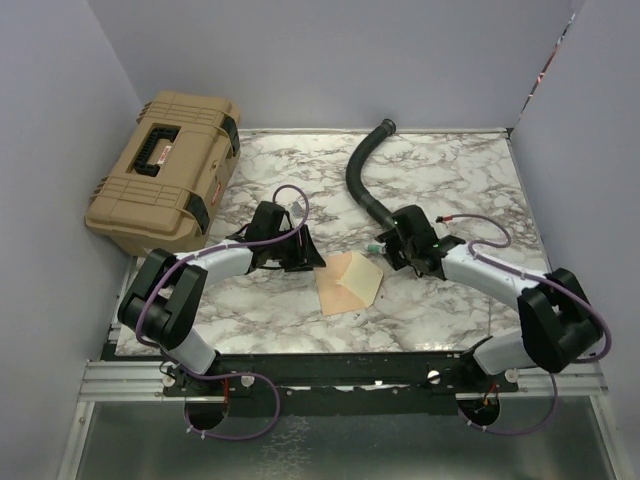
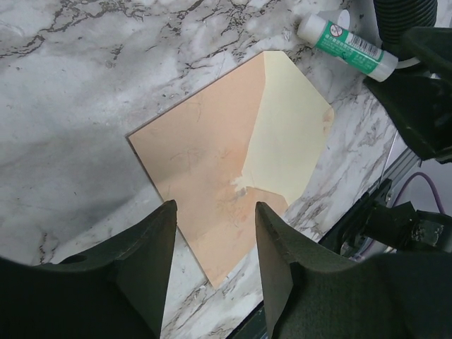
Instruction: Place the letter into the envelope and seal it
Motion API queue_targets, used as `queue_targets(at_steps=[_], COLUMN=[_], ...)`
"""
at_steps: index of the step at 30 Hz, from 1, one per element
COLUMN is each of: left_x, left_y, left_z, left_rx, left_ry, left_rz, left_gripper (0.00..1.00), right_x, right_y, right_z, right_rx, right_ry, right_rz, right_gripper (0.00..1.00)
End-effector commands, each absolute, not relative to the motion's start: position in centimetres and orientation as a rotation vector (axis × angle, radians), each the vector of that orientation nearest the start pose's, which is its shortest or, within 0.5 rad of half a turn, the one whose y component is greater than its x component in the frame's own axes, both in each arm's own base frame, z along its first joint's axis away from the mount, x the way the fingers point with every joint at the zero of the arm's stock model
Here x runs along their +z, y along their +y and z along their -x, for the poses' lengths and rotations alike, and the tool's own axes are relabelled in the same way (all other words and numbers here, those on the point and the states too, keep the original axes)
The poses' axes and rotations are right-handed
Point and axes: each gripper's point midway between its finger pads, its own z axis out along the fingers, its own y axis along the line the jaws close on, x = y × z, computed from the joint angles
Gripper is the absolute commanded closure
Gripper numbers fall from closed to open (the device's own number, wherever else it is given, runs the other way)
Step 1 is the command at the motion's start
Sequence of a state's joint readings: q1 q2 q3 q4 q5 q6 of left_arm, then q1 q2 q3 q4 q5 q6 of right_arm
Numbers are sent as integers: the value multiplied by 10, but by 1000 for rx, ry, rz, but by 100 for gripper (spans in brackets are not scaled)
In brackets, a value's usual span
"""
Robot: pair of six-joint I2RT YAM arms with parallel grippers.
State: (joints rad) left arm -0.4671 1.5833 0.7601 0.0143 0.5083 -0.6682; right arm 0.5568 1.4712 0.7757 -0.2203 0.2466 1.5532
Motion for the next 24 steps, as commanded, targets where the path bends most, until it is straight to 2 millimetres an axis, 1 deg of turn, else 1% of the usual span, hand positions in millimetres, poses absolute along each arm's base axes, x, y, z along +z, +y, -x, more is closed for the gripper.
queue_targets(at_steps=[1, 4, 8, 10, 12, 13, 15, 18, 21, 24], left_x=[61, 65, 68, 68, 67, 65, 63, 58, 51, 44], left_y=[-259, -261, -263, -264, -267, -268, -270, -272, -270, -268], left_z=[-271, -272, -272, -270, -268, -267, -265, -259, -255, -254], left_rx=[-1100, -1109, -1118, -1120, -1119, -1117, -1113, -1097, -1061, -1019], left_ry=[2552, 2542, 2533, 2535, 2541, 2544, 2552, 2567, 2583, 2594], left_rz=[-38, -46, -60, -67, -76, -80, -92, -103, -102, -101], left_gripper=[50, 51, 58, 61, 63, 64, 68, 72, 76, 80], right_x=[85, 95, 91, 87, 85, 83, 74, 60, 51, 38], right_y=[170, 169, 165, 163, 167, 169, 172, 171, 174, 180], right_z=[-306, -301, -285, -280, -277, -275, -271, -265, -263, -260], right_rx=[508, 523, 517, 515, 533, 536, 534, 514, 520, 519], right_ry=[2154, 2178, 2233, 2247, 2270, 2289, 2332, 2375, 2402, 2456], right_rz=[-1203, -1063, -932, -873, -776, -742, -700, -696, -684, -659], right_gripper=[45, 46, 56, 58, 61, 65, 75, 88, 95, 97])
